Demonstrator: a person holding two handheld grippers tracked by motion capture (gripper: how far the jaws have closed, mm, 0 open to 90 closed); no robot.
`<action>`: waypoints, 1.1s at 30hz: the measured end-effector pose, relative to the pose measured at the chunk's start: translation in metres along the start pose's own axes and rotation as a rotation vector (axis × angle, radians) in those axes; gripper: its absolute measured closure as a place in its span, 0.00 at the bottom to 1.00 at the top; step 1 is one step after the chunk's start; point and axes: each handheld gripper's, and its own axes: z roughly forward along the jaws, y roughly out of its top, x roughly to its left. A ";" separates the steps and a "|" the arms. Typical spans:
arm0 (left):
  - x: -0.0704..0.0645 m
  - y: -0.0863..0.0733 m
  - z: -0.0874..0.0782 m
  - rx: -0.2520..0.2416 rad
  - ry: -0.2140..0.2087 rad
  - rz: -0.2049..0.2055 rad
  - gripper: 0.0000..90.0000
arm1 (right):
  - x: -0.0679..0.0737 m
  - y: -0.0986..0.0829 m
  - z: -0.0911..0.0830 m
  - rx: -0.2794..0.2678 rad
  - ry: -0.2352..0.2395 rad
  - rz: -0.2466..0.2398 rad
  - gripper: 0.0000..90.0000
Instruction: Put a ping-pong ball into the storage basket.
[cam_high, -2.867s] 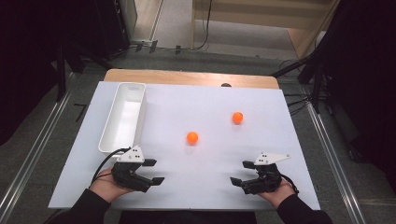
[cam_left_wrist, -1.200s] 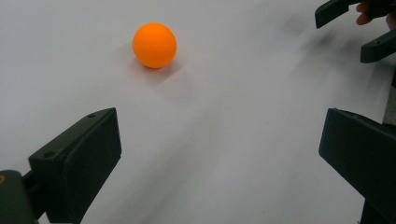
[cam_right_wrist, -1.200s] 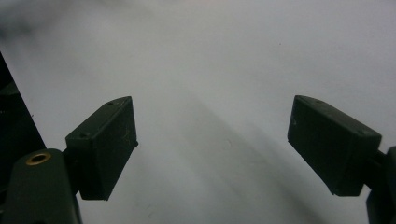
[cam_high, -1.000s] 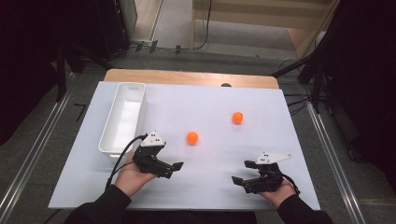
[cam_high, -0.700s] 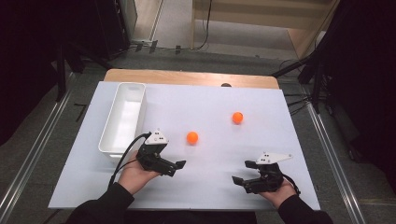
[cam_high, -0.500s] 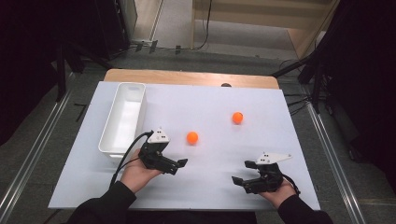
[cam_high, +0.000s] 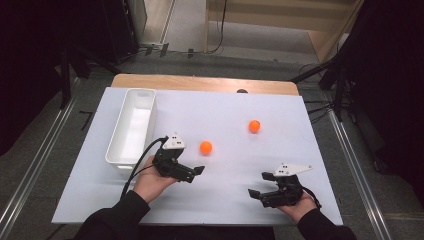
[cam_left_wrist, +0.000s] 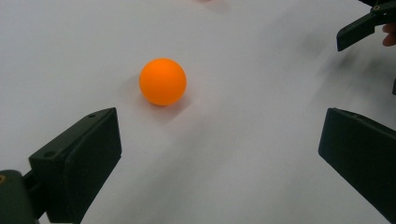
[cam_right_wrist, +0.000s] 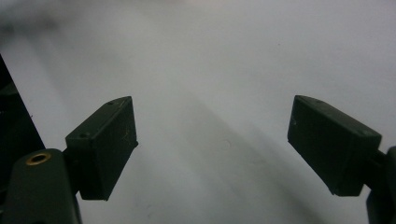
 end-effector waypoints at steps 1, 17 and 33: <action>0.000 0.001 0.001 -0.003 0.000 -0.002 0.00 | 0.000 0.000 0.000 0.000 0.000 -0.001 0.16; 0.009 0.014 0.011 0.004 0.002 -0.005 0.00 | 0.000 0.000 0.000 0.005 0.004 -0.001 0.16; 0.011 0.027 0.023 -0.001 0.037 0.018 0.04 | 0.000 0.000 -0.001 0.002 0.002 -0.004 0.16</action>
